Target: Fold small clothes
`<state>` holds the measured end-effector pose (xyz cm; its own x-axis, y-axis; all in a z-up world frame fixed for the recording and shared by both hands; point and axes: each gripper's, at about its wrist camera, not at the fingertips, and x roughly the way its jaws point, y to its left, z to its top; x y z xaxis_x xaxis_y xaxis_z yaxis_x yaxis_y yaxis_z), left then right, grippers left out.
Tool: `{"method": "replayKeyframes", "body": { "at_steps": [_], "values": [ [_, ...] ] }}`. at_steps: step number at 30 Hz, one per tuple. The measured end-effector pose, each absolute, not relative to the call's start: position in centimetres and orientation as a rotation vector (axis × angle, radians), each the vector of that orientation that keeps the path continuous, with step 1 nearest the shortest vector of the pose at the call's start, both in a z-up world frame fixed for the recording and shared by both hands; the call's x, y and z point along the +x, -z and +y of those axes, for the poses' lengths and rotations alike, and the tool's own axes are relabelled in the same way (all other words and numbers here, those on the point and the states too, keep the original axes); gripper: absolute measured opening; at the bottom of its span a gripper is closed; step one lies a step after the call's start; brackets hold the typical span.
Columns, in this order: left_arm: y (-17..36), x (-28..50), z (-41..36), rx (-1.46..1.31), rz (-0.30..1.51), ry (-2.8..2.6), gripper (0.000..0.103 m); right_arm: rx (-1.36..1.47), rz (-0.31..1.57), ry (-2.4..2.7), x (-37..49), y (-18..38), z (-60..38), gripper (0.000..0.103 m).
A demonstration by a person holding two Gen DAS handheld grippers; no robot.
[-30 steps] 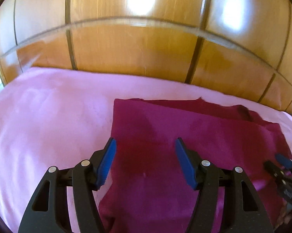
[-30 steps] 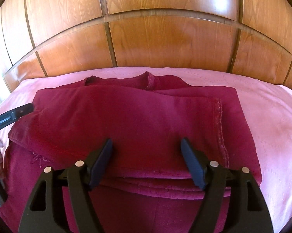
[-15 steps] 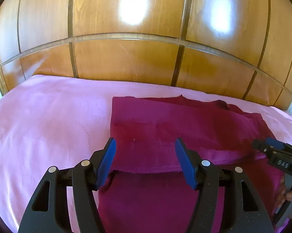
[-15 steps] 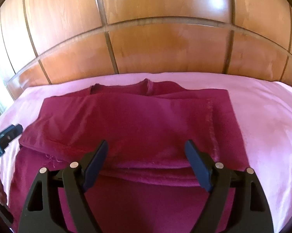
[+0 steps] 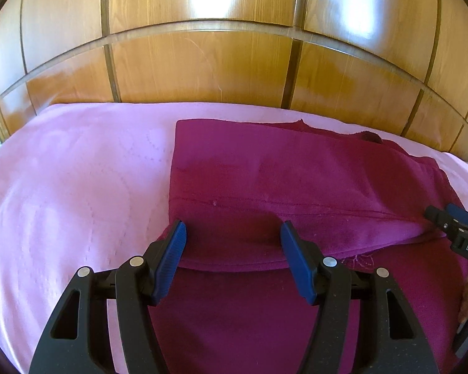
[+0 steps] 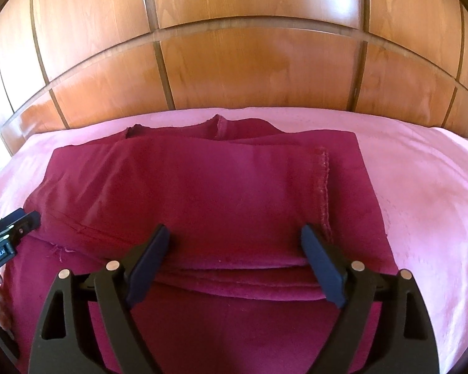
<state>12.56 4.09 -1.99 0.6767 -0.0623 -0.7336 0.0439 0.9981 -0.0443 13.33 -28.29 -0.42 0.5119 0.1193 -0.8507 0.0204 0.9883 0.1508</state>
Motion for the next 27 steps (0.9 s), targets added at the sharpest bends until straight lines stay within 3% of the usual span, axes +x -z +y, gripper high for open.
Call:
{"method": "replayKeyframes", "body": {
  "at_steps": [27],
  "values": [
    [3.0,0.1,8.3,-0.073,0.876,0.024,0.062,0.174,1.131,-0.056,3.4,-2.2,-31.6,0.094]
  ]
}}
